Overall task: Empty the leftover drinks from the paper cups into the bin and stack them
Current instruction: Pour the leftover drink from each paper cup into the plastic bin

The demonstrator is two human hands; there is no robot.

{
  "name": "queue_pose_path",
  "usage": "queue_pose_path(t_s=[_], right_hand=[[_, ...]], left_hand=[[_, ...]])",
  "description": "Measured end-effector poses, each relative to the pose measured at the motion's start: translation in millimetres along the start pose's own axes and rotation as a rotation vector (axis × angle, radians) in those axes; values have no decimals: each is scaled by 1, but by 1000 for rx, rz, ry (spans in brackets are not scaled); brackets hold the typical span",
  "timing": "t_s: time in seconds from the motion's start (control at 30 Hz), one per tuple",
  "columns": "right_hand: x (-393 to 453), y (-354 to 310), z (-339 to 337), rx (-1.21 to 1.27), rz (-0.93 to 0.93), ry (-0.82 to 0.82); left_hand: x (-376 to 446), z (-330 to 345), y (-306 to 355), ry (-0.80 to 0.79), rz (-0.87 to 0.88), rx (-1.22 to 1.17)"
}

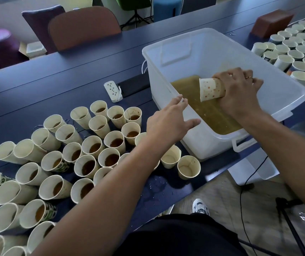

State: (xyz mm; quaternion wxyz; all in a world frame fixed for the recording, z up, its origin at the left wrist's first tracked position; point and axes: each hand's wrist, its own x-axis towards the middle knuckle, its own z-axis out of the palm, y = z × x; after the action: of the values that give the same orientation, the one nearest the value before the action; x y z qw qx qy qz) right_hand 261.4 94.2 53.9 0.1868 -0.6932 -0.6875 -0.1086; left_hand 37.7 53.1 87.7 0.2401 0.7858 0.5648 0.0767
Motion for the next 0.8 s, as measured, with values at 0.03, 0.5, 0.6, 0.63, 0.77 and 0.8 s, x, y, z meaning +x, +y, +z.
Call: queue_pose_path(t_s=[0.03,0.5,0.6,0.63,0.77,0.8], right_hand=[[0,-1,-1,29,12,28],[-41,-110,-49,522,-35,98],[-54,-131,-42,607,-92,4],[-58,-136,-37,621,-104,-50],[-74,-149,-21,659,-161,-424],[-78,-151,-18,715,-175,-501]], left_hand=[[1,1,-2,3,3,0],[-30,-77,-42,266,0,-720],[-50,-77,-64,290,-53,-663],[-56,-74,-72,287,-79,-647],[-75,-46,-102,242,-257,-615],[-80,-37,-109,227,-302,-613]])
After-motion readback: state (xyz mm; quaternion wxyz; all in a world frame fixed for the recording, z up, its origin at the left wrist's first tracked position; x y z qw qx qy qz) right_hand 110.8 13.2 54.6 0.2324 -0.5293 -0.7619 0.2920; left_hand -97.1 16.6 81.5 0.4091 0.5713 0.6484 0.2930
